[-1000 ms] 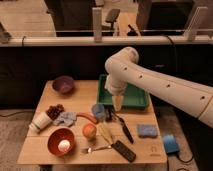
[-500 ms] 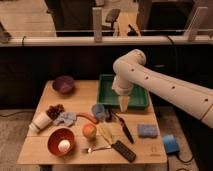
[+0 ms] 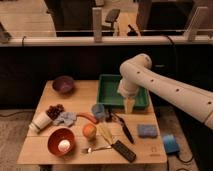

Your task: Wipe tray with sponge

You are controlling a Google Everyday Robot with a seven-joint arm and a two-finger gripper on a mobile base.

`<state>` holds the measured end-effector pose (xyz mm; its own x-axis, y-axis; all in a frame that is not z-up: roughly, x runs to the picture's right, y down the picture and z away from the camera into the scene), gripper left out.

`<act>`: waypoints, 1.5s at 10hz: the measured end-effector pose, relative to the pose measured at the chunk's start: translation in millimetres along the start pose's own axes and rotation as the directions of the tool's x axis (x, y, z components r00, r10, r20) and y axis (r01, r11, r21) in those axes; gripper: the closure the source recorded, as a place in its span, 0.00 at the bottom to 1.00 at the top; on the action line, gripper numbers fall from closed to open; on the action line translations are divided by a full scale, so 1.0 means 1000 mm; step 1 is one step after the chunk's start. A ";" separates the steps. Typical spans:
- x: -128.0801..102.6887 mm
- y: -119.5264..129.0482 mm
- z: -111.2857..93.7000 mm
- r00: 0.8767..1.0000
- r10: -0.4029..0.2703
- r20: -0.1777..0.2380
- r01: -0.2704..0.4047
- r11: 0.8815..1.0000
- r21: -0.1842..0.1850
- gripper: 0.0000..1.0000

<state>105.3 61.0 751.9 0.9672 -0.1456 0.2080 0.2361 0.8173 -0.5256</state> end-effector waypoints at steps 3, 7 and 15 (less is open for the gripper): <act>0.014 0.013 0.004 0.999 0.035 -0.004 -0.035 0.999 -0.016 0.20; 0.035 0.033 0.012 0.998 0.062 0.003 -0.062 0.998 -0.020 0.20; 0.054 0.070 0.033 0.995 0.092 0.025 -0.091 0.995 -0.037 0.20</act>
<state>171.1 128.4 753.6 0.9822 -0.0556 0.1795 0.1503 0.8061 -0.5724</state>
